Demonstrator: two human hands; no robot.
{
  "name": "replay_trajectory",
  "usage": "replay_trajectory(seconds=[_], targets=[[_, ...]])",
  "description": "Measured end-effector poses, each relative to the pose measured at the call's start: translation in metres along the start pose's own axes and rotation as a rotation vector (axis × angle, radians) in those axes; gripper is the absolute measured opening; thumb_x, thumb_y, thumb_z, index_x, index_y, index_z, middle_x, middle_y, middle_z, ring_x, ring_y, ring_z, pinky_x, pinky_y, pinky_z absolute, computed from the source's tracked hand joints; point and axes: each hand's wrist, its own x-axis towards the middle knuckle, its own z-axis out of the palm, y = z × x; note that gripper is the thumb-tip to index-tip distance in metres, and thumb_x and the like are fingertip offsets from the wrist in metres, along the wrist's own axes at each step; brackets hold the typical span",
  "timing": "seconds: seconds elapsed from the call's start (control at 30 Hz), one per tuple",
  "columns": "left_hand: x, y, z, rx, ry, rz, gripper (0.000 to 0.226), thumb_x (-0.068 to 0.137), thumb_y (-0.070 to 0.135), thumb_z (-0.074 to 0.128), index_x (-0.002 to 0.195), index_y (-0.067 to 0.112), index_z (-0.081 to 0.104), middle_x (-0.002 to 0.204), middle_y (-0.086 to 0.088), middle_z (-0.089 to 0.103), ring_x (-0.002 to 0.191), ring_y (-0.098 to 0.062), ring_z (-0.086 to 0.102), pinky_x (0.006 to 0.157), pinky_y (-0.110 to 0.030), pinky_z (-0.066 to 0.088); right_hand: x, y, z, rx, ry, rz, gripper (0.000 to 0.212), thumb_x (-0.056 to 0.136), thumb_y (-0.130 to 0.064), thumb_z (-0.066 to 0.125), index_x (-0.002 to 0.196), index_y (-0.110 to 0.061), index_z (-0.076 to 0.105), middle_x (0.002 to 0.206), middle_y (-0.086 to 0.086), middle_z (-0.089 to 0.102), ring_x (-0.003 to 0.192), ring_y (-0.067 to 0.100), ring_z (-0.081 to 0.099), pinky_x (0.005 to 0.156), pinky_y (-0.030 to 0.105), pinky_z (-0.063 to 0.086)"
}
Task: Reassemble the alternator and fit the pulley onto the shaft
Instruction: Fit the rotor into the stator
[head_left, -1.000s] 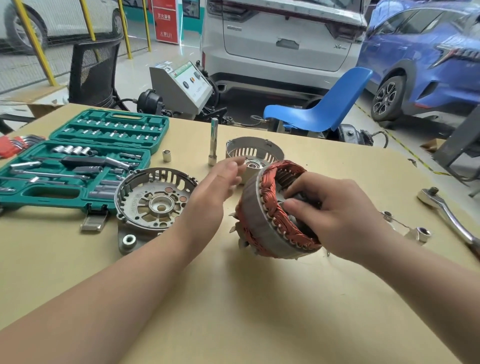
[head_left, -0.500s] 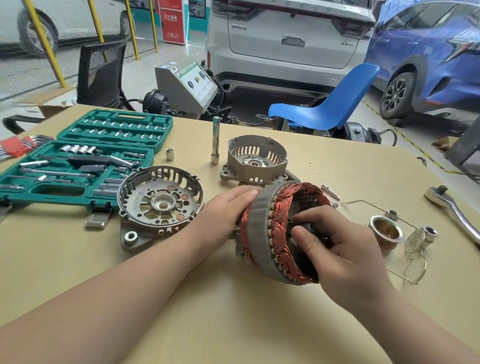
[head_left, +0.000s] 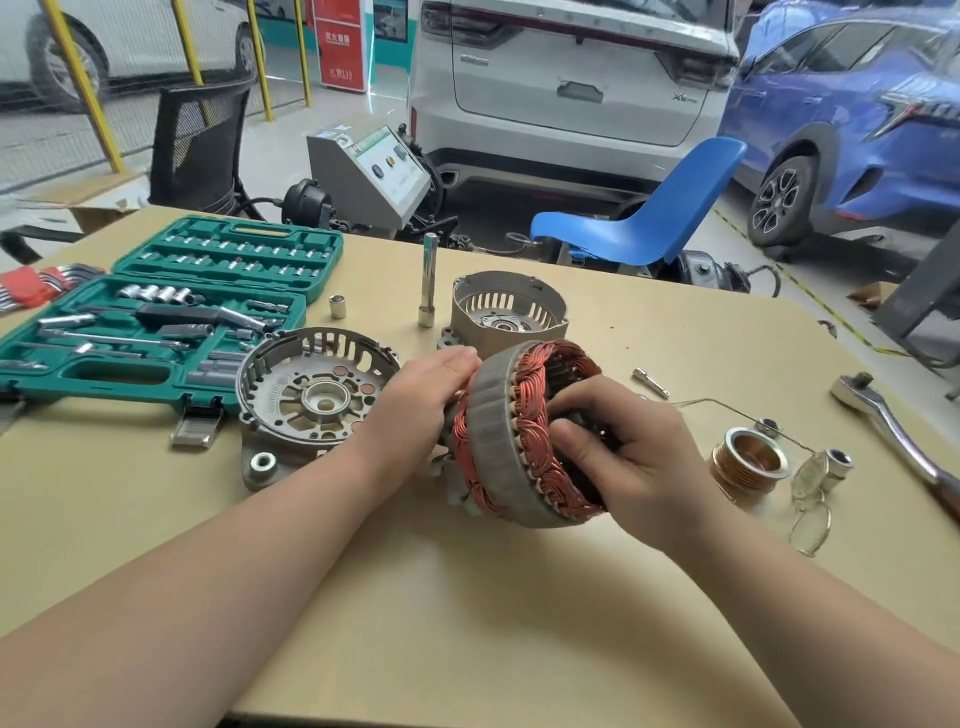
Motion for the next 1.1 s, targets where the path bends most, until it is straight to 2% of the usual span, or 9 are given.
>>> replay_trajectory(seconds=[0.1,0.2,0.3,0.37,0.43,0.53,0.63,0.9,1.1], targets=[[-0.001,0.0,-0.003,0.021,0.057,-0.009,0.034,0.114,0.03,0.048,0.129,0.015,0.074,0.127,0.002,0.075,0.128,-0.015,0.064,0.12,-0.045,0.042,0.012,-0.004,-0.001,-0.038,-0.068,-0.011,0.013,0.094,-0.021,0.068,0.101,-0.012,0.074,0.096,-0.004,0.066,0.095,0.018,0.062,0.084,0.036,0.048],[-0.002,0.002,-0.005,0.104,0.025,0.009,0.033,0.115,0.026,0.046,0.116,0.014,0.076,0.111,0.002,0.077,0.112,-0.013,0.069,0.107,-0.035,0.05,0.003,-0.015,-0.001,-0.075,0.073,-0.042,0.021,0.094,-0.032,0.069,0.108,-0.018,0.075,0.115,-0.004,0.063,0.117,0.022,0.057,0.098,0.042,0.047],[0.001,0.003,-0.006,0.237,-0.038,0.069,0.031,0.114,0.018,0.046,0.112,0.013,0.076,0.107,0.002,0.076,0.102,-0.008,0.068,0.089,-0.02,0.051,-0.005,-0.036,0.002,-0.068,0.137,0.073,0.064,0.079,-0.064,0.072,0.139,-0.047,0.055,0.153,-0.007,0.039,0.147,0.018,0.038,0.115,0.03,0.037],[0.003,0.004,-0.006,0.291,-0.059,0.088,0.03,0.113,0.017,0.046,0.112,0.014,0.076,0.105,0.005,0.074,0.098,-0.003,0.067,0.083,-0.016,0.049,0.002,-0.048,0.003,-0.056,-0.062,0.238,0.101,0.06,-0.089,0.072,0.149,-0.069,0.029,0.168,-0.02,0.013,0.157,0.008,0.021,0.119,0.032,0.029],[0.004,0.003,-0.005,0.277,-0.077,0.078,0.03,0.113,0.019,0.045,0.109,0.015,0.075,0.102,0.004,0.073,0.097,-0.008,0.067,0.083,-0.022,0.052,0.012,-0.052,0.0,-0.036,-0.213,0.31,0.115,0.049,-0.091,0.077,0.145,-0.08,0.015,0.17,-0.027,0.004,0.155,0.001,0.02,0.121,0.037,0.029],[0.004,0.0,-0.007,0.215,-0.075,0.041,0.028,0.11,0.024,0.047,0.099,0.022,0.073,0.098,0.002,0.073,0.095,-0.015,0.069,0.083,-0.032,0.053,0.025,-0.053,-0.012,0.053,-0.314,0.312,0.11,0.05,-0.072,0.089,0.14,-0.08,0.026,0.157,-0.026,0.033,0.138,-0.01,0.044,0.114,0.035,0.045],[0.008,-0.001,-0.01,0.208,-0.087,0.049,0.027,0.104,0.025,0.048,0.099,0.026,0.074,0.098,0.01,0.073,0.092,-0.005,0.067,0.079,-0.021,0.051,0.03,-0.052,-0.015,0.048,-0.321,0.282,0.099,0.05,-0.064,0.09,0.135,-0.072,0.04,0.137,-0.026,0.048,0.123,-0.007,0.057,0.103,0.032,0.055],[0.008,-0.005,-0.017,0.378,-0.105,0.143,0.037,0.103,0.026,0.041,0.115,0.022,0.076,0.106,0.04,0.067,0.097,0.021,0.058,0.081,0.0,0.04,0.029,-0.05,-0.014,0.048,-0.298,0.219,0.096,0.052,-0.061,0.089,0.137,-0.064,0.045,0.134,-0.027,0.048,0.125,-0.002,0.056,0.099,0.025,0.053],[0.002,0.0,-0.017,0.429,-0.086,0.114,0.033,0.111,0.015,0.044,0.122,0.018,0.075,0.108,0.02,0.074,0.092,0.006,0.062,0.078,-0.007,0.044,0.034,-0.049,-0.017,0.092,-0.34,0.246,0.094,0.053,-0.054,0.091,0.135,-0.064,0.046,0.132,-0.027,0.049,0.123,-0.003,0.057,0.097,0.031,0.058]])
